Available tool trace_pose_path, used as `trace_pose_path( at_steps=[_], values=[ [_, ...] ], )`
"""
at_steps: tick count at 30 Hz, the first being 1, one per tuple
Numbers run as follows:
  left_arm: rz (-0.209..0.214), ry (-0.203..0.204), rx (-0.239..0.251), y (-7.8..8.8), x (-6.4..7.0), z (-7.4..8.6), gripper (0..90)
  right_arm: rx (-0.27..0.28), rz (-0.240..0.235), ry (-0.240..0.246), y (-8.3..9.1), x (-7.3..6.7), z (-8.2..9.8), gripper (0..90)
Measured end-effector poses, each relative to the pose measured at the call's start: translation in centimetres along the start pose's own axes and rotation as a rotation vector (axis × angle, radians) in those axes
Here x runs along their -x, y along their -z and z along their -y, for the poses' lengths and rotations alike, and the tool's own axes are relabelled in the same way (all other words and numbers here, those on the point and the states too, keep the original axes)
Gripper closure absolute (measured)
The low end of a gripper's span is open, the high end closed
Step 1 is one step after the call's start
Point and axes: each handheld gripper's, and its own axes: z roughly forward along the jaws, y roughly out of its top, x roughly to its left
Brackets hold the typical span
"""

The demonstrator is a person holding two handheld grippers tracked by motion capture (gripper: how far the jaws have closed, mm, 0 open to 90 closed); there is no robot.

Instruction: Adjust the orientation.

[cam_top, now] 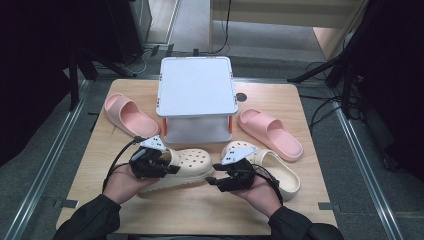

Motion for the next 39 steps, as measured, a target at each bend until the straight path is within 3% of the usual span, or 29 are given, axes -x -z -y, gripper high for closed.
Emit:
trace_pose_path(
  at_steps=[4,6,11,14,17,19,20,21,24,26,31,32,34,39],
  values=[
    [0.015,-0.006,-0.008,-0.2,0.0,0.1,73.7,-0.002,0.005,-0.006,-0.3,-0.1,0.0,48.4],
    [0.039,-0.013,-0.001,-0.1,0.0,0.1,70.5,-0.001,0.003,-0.007,-0.4,-0.1,0.0,48.9],
    [0.046,-0.023,-0.012,0.3,0.3,0.3,60.1,-0.001,0.005,-0.016,-0.7,-0.2,0.0,49.7],
    [0.033,-0.021,-0.004,1.2,0.2,0.3,56.5,-0.001,0.006,-0.014,-0.8,-0.2,0.0,50.2],
    [0.036,-0.005,0.039,2.6,-0.1,0.3,55.6,0.0,0.007,-0.017,-0.9,-0.2,0.0,50.8],
    [0.029,0.005,0.048,3.3,-0.4,0.4,65.2,0.003,0.007,-0.025,-0.9,-0.2,-0.1,53.0],
    [0.032,0.013,0.045,3.6,-0.8,0.4,65.2,0.003,0.007,-0.025,-0.9,-0.2,-0.1,53.0],
    [0.03,0.022,0.041,3.7,-1.1,0.4,72.5,0.006,0.002,-0.027,-1.0,-0.2,-0.1,54.0],
    [0.01,0.028,0.033,4.0,-2.1,0.6,77.7,-0.001,-0.005,-0.038,-1.2,-0.3,-0.1,56.6],
    [-0.008,0.03,0.036,4.1,-3.2,0.7,84.4,-0.003,-0.005,-0.049,-1.5,-0.4,-0.1,64.6],
    [-0.058,0.087,0.031,3.6,-6.1,1.4,87.4,0.01,0.001,-0.056,-2.0,-0.4,-0.2,77.4],
    [-0.065,0.098,0.027,3.3,-6.6,1.6,87.4,-0.007,-0.011,-0.059,-2.5,-0.4,-0.2,83.4],
    [-0.065,0.111,0.008,2.7,-7.3,1.8,88.4,-0.026,-0.006,-0.06,-3.1,-0.4,-0.3,85.6],
    [-0.048,0.09,-0.036,1.3,-7.6,1.7,88.8,-0.035,-0.004,-0.084,-3.9,0.1,-0.3,88.4]
  ],
)
